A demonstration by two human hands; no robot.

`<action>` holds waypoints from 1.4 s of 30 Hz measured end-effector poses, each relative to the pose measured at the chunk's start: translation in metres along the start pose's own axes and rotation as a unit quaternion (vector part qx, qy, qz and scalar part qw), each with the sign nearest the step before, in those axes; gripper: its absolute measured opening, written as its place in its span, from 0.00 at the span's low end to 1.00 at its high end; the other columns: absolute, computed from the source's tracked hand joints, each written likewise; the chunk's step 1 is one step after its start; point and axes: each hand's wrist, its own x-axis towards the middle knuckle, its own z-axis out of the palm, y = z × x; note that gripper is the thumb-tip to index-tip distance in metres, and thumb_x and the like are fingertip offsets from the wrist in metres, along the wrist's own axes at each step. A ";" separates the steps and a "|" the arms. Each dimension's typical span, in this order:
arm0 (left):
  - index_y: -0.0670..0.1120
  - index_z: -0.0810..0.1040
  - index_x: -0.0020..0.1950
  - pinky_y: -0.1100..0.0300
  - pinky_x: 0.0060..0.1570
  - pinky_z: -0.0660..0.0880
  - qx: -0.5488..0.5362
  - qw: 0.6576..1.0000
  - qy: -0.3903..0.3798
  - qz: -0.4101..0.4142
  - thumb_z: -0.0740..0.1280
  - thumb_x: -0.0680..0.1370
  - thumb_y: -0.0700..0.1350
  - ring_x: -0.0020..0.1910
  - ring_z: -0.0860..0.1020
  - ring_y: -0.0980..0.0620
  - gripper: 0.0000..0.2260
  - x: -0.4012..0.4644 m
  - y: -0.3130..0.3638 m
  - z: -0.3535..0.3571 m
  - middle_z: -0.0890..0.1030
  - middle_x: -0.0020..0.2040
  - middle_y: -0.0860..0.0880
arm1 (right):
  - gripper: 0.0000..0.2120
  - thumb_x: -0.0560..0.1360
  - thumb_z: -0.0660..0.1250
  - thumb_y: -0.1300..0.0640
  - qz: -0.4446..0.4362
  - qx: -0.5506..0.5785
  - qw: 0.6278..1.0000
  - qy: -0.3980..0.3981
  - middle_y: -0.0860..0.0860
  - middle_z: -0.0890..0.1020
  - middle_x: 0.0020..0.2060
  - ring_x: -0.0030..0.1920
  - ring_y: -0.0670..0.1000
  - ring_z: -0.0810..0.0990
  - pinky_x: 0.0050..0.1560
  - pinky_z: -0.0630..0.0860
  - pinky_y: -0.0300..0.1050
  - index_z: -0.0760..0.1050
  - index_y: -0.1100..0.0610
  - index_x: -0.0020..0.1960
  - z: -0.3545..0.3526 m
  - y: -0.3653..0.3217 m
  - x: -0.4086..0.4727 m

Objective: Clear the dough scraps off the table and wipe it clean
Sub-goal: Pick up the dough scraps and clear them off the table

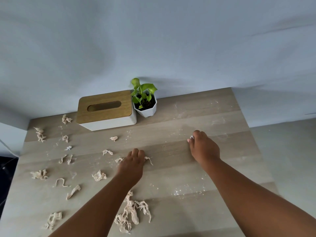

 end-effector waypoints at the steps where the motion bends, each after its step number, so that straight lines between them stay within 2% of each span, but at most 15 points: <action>1: 0.41 0.73 0.63 0.48 0.44 0.80 -0.007 1.000 -0.009 -0.004 0.56 0.85 0.44 0.56 0.78 0.42 0.12 0.000 0.001 0.000 0.75 0.59 0.43 | 0.13 0.83 0.60 0.47 -0.003 -0.006 1.000 -0.001 0.53 0.78 0.52 0.46 0.57 0.81 0.37 0.67 0.45 0.72 0.55 0.59 0.001 -0.001 0.001; 6: 0.38 0.76 0.59 0.46 0.46 0.81 -0.026 0.999 -0.016 0.031 0.52 0.84 0.43 0.52 0.78 0.40 0.15 0.001 0.007 -0.004 0.75 0.54 0.42 | 0.11 0.86 0.57 0.51 -0.021 -0.039 0.999 -0.013 0.54 0.79 0.50 0.43 0.56 0.80 0.35 0.67 0.44 0.72 0.57 0.58 0.005 -0.003 0.006; 8: 0.42 0.73 0.58 0.47 0.48 0.79 -0.101 0.995 0.011 -0.016 0.57 0.83 0.45 0.49 0.77 0.43 0.10 0.004 0.006 -0.008 0.71 0.48 0.50 | 0.11 0.86 0.54 0.53 -0.016 -0.045 0.998 -0.030 0.55 0.79 0.50 0.44 0.57 0.80 0.36 0.68 0.46 0.71 0.58 0.59 0.004 -0.006 0.006; 10: 0.45 0.71 0.58 0.49 0.50 0.77 -0.122 0.992 0.023 -0.036 0.61 0.83 0.44 0.48 0.74 0.46 0.06 0.005 0.003 -0.009 0.67 0.43 0.56 | 0.12 0.86 0.52 0.55 -0.008 -0.031 0.999 -0.033 0.56 0.79 0.51 0.44 0.58 0.81 0.37 0.68 0.46 0.70 0.60 0.60 0.002 -0.010 0.002; 12: 0.40 0.73 0.56 0.46 0.46 0.78 -0.154 0.987 0.042 -0.007 0.64 0.80 0.37 0.45 0.76 0.42 0.05 0.004 -0.003 -0.010 0.74 0.45 0.50 | 0.11 0.86 0.53 0.57 -0.002 -0.009 1.000 -0.030 0.57 0.79 0.51 0.43 0.59 0.80 0.37 0.68 0.46 0.70 0.61 0.61 0.000 -0.014 -0.004; 14: 0.39 0.75 0.56 0.48 0.46 0.74 -0.159 0.986 0.040 -0.006 0.64 0.79 0.36 0.47 0.77 0.39 0.06 0.003 -0.008 -0.014 0.77 0.50 0.42 | 0.11 0.85 0.55 0.58 0.004 0.006 0.999 -0.040 0.57 0.79 0.53 0.45 0.59 0.81 0.37 0.69 0.46 0.70 0.62 0.62 -0.002 -0.016 -0.010; 16: 0.41 0.75 0.55 0.51 0.45 0.71 -0.152 0.987 0.048 0.002 0.64 0.79 0.38 0.47 0.76 0.41 0.05 0.001 -0.013 -0.017 0.76 0.50 0.44 | 0.12 0.83 0.56 0.57 0.008 0.018 0.999 -0.050 0.57 0.79 0.54 0.47 0.60 0.82 0.39 0.72 0.47 0.70 0.62 0.63 -0.005 -0.018 -0.018; 18: 0.43 0.74 0.52 0.53 0.42 0.68 -0.153 0.986 0.061 0.005 0.63 0.79 0.39 0.43 0.75 0.43 0.03 -0.003 -0.015 -0.021 0.75 0.46 0.46 | 0.12 0.82 0.57 0.56 0.002 0.020 0.999 -0.048 0.56 0.79 0.51 0.44 0.59 0.81 0.38 0.72 0.46 0.70 0.62 0.61 -0.007 -0.018 -0.027; 21: 0.45 0.71 0.48 0.52 0.38 0.70 -0.156 0.985 0.073 0.008 0.62 0.78 0.41 0.39 0.73 0.45 0.00 -0.010 -0.017 -0.026 0.73 0.43 0.48 | 0.11 0.80 0.57 0.55 -0.005 0.019 0.999 -0.042 0.50 0.75 0.40 0.35 0.53 0.76 0.32 0.68 0.44 0.72 0.60 0.57 -0.009 -0.019 -0.042; 24: 0.45 0.71 0.46 0.54 0.36 0.68 -0.164 0.983 0.084 0.004 0.63 0.78 0.42 0.37 0.72 0.47 0.02 -0.016 -0.017 -0.028 0.73 0.41 0.48 | 0.07 0.78 0.57 0.54 -0.002 0.016 0.999 -0.045 0.46 0.71 0.34 0.30 0.49 0.71 0.28 0.62 0.42 0.71 0.56 0.49 -0.012 -0.020 -0.056; 27: 0.45 0.71 0.46 0.55 0.36 0.66 -0.176 0.980 0.089 -0.003 0.62 0.78 0.41 0.37 0.73 0.47 0.02 -0.020 -0.019 -0.028 0.73 0.40 0.48 | 0.04 0.78 0.57 0.54 -0.003 0.025 0.999 -0.049 0.48 0.71 0.35 0.34 0.54 0.72 0.33 0.63 0.45 0.65 0.53 0.45 -0.016 -0.021 -0.071; 31: 0.44 0.72 0.49 0.52 0.39 0.72 -0.183 0.979 0.089 -0.009 0.62 0.79 0.41 0.39 0.75 0.43 0.01 -0.025 -0.028 -0.028 0.75 0.43 0.46 | 0.06 0.79 0.56 0.53 -0.006 0.028 0.998 -0.051 0.49 0.72 0.38 0.41 0.56 0.75 0.38 0.65 0.46 0.62 0.52 0.44 -0.022 -0.021 -0.092; 34: 0.44 0.73 0.50 0.49 0.43 0.76 -0.183 0.979 0.086 0.001 0.61 0.80 0.41 0.41 0.77 0.43 0.02 -0.027 -0.029 -0.028 0.76 0.45 0.46 | 0.07 0.80 0.55 0.53 0.000 0.020 0.998 -0.055 0.48 0.72 0.38 0.41 0.55 0.75 0.39 0.66 0.46 0.64 0.52 0.44 -0.024 -0.020 -0.104; 38: 0.44 0.72 0.50 0.50 0.43 0.75 -0.180 0.979 0.086 0.031 0.61 0.80 0.41 0.41 0.76 0.44 0.02 -0.029 -0.025 -0.027 0.76 0.45 0.46 | 0.08 0.80 0.56 0.52 0.037 0.028 0.998 -0.043 0.49 0.73 0.36 0.43 0.57 0.80 0.39 0.65 0.46 0.65 0.53 0.43 -0.026 -0.019 -0.120; 42: 0.44 0.73 0.51 0.50 0.45 0.75 -0.188 0.977 0.073 0.064 0.61 0.79 0.41 0.43 0.76 0.44 0.03 -0.029 -0.013 -0.027 0.76 0.46 0.46 | 0.10 0.82 0.55 0.51 0.068 0.033 0.997 -0.035 0.51 0.80 0.38 0.43 0.57 0.81 0.38 0.66 0.45 0.66 0.52 0.44 -0.027 -0.014 -0.138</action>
